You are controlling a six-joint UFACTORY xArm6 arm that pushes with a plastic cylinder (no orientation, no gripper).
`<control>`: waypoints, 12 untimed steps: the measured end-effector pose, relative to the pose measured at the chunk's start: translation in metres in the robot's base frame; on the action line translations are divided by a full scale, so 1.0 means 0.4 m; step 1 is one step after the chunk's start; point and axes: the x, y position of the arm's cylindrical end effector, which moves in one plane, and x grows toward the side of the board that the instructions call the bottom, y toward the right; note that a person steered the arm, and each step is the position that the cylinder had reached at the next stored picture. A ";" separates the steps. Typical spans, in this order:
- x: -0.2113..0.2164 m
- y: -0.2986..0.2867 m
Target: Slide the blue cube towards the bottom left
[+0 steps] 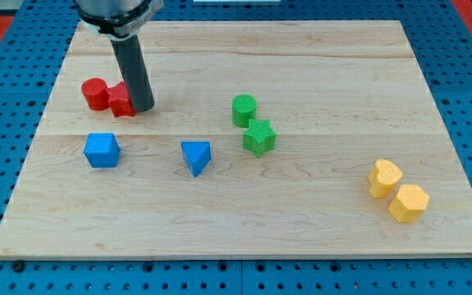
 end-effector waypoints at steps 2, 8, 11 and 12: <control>-0.014 -0.002; 0.199 0.327; 0.223 0.230; 0.220 0.081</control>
